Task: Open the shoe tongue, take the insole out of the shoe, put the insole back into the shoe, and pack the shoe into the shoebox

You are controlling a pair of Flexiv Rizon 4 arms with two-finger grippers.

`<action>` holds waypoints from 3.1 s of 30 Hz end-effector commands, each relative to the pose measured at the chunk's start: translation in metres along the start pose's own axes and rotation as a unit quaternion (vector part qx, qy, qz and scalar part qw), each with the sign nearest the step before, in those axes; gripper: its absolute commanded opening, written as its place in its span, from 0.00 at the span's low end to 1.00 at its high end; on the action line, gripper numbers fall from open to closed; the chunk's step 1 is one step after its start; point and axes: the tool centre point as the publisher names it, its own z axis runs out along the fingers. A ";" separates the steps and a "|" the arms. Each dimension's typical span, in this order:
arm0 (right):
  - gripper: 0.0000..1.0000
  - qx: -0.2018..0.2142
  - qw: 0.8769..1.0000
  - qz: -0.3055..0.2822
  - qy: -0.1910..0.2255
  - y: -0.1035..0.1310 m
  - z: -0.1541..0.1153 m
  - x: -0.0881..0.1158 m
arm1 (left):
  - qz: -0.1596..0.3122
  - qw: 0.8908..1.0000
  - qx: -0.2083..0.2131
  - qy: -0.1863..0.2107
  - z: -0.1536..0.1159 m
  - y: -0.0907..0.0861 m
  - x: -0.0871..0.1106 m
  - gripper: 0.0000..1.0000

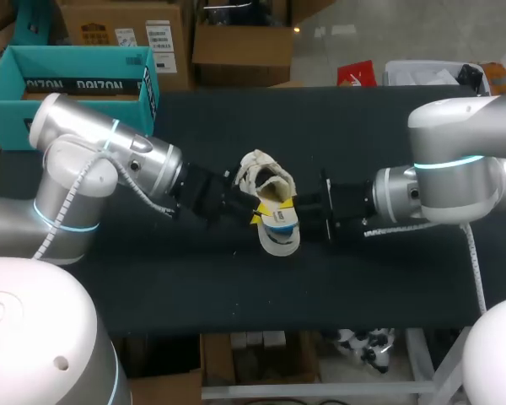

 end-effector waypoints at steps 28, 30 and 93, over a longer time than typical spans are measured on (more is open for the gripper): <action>0.00 -0.013 0.999 -0.034 -0.014 0.000 0.008 0.003 | -0.029 0.998 -0.055 -0.015 0.011 0.037 -0.002 0.00; 0.00 -0.013 0.999 -0.034 -0.016 0.003 0.011 0.004 | -0.033 0.998 -0.058 -0.015 0.011 0.040 -0.001 0.00; 0.00 -0.068 0.996 -0.039 -0.033 -0.002 0.012 -0.003 | -0.056 0.996 -0.065 -0.030 0.009 0.041 -0.004 0.00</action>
